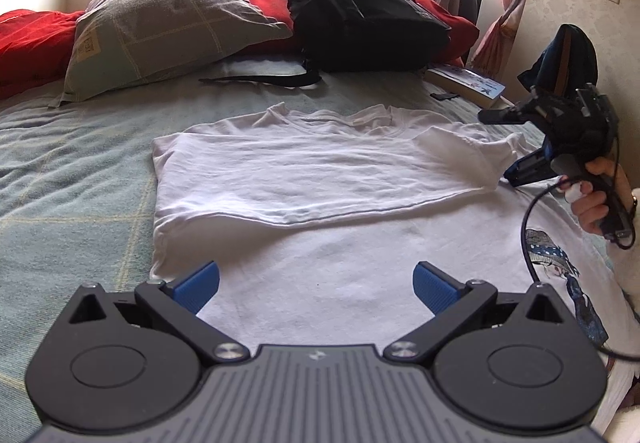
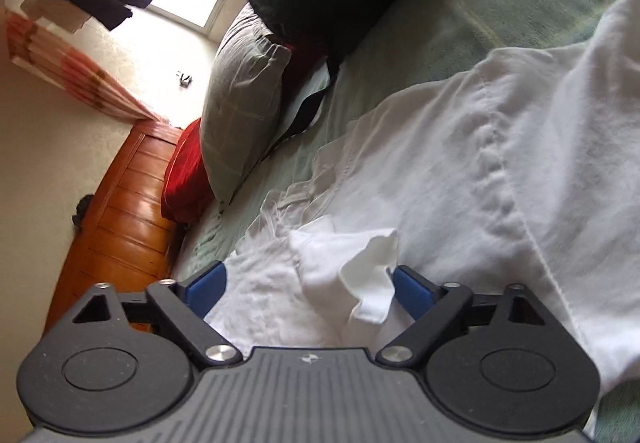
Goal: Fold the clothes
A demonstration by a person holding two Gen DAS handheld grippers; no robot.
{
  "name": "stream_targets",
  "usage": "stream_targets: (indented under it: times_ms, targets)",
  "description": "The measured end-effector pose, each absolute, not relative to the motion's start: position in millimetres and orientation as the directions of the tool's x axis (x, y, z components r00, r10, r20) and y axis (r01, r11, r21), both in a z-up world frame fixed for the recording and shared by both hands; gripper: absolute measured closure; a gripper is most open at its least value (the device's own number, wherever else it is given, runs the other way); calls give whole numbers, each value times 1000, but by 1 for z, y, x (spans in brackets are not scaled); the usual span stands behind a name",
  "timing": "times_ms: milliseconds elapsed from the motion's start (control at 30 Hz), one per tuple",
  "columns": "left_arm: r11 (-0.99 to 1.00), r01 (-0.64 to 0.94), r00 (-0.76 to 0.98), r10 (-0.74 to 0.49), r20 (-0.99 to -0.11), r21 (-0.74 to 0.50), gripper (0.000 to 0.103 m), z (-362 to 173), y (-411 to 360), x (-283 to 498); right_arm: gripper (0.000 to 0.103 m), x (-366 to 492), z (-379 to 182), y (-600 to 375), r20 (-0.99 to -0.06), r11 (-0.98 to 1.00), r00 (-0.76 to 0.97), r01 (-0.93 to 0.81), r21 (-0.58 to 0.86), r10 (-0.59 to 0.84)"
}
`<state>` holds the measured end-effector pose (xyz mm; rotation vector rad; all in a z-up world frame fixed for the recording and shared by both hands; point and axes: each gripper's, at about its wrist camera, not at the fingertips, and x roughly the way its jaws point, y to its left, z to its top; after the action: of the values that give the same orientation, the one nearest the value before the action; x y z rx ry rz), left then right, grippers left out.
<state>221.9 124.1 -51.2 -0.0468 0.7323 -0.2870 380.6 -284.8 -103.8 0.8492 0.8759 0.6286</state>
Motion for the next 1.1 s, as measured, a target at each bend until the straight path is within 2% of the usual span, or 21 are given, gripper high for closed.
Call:
stream_targets:
  times_ms: [67,133,200,233,267,300,400,567,733,867,900,1000,1100]
  targets:
    - [961,235,705,-271,-656,-144,1,-52,126,221,30,376,-101,-290,-379,504,507,-132,853,774]
    - [963,228,701,-267,-662,-147,1,-54,128,222,37,369,-101,-291,-322,450,493,-165,878,808]
    - [964,219,696,-261,-669,-149,1,-56,128,223,57,369,-105,-288,-348,470,483,-157,868,804]
    - [964,219,696,-262,-668,-150,1,-55,128,223,62,370,-109,-286,-371,488,481,-142,861,794]
    - [963,221,698,-265,-665,-151,1,-55,127,223,78,371,-113,-286,-394,505,484,-118,855,781]
    - [963,224,699,-268,-663,-153,1,-54,127,222,85,372,-117,-286,-410,517,490,-101,850,769]
    - [962,230,700,-270,-661,-149,1,-53,126,222,91,362,-105,-290,-408,548,538,-123,828,738]
    - [961,236,698,-271,-662,-145,1,-53,125,223,94,342,-76,-298,-417,623,613,-161,765,670]
    - [960,237,696,-276,-662,-151,1,-53,125,227,94,336,-73,-306,-491,716,648,-123,687,583]
    - [959,238,701,-278,-657,-152,1,-52,125,230,75,344,-84,-301,-594,791,626,-59,609,505]
    - [960,238,707,-277,-651,-150,1,-50,125,231,74,343,-83,-299,-612,811,628,-54,583,481]
    - [959,240,726,-278,-628,-148,1,-43,125,241,63,332,-72,-298,-610,858,683,-48,511,402]
    - [953,249,732,-300,-612,-171,1,-42,122,267,59,329,-59,-287,-587,900,726,-101,424,358]
